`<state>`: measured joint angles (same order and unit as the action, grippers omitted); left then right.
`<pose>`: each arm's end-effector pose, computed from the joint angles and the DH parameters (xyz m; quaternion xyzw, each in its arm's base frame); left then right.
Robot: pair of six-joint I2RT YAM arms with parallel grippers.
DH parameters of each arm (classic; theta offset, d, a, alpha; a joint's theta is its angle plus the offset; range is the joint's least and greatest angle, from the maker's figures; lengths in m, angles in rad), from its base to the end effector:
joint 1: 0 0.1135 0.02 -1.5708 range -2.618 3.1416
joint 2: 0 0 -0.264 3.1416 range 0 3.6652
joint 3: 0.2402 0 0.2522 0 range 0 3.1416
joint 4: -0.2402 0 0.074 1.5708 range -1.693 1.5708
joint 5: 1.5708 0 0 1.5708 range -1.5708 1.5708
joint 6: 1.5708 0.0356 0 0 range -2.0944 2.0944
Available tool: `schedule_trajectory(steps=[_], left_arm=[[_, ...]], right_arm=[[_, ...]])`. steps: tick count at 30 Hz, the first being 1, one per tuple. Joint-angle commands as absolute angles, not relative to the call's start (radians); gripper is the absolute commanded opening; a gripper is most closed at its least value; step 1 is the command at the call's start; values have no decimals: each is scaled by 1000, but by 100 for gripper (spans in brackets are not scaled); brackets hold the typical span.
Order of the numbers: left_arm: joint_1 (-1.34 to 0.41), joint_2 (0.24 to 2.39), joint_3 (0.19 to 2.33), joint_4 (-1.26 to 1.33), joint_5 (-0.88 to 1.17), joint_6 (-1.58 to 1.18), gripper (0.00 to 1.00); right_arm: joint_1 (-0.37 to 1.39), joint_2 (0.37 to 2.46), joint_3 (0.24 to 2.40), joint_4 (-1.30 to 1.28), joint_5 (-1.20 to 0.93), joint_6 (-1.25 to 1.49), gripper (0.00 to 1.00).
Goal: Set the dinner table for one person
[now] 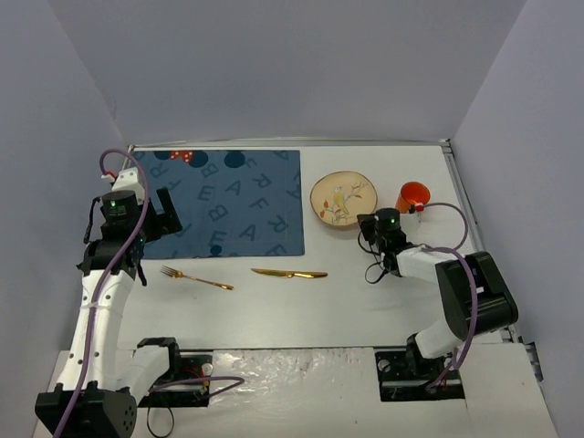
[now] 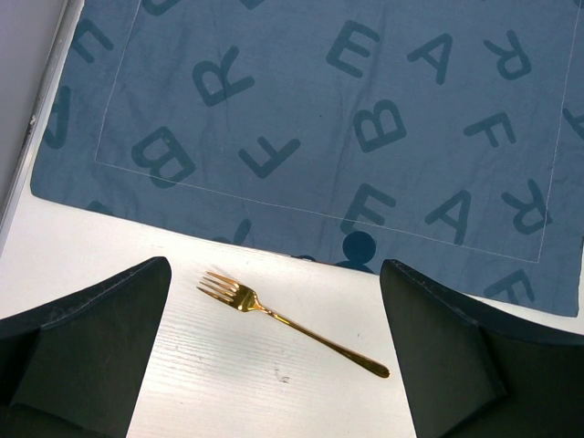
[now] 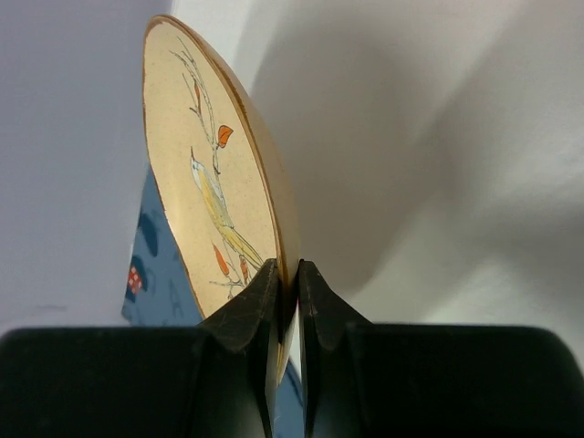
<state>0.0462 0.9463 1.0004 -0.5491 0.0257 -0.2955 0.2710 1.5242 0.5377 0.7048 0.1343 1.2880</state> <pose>0.2033 0.0085 0.3488 -0.1395 0.8473 -0.0746 0.5069 0.2882 0.0751 0.1756 0.4235 0.6770 0.3832 0.4641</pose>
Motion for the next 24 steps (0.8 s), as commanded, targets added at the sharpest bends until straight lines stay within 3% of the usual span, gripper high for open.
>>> schedule_trajectory(steps=[1,4,11,24], left_arm=[[57,934,1017,-511,18,-293,97],[59,933,1017,-514,17,-297,97],[61,930,1015,-514,10,-297,97],[71,937,1014,-514,9,-309,97]], right_arm=[[284,1514,782,852,-97,1219,0],[317,1623,910,829,-257,1187,0],[415,1819,1207,757,-415,1123,0],[556,2106,1554,740,-449,1122,0]])
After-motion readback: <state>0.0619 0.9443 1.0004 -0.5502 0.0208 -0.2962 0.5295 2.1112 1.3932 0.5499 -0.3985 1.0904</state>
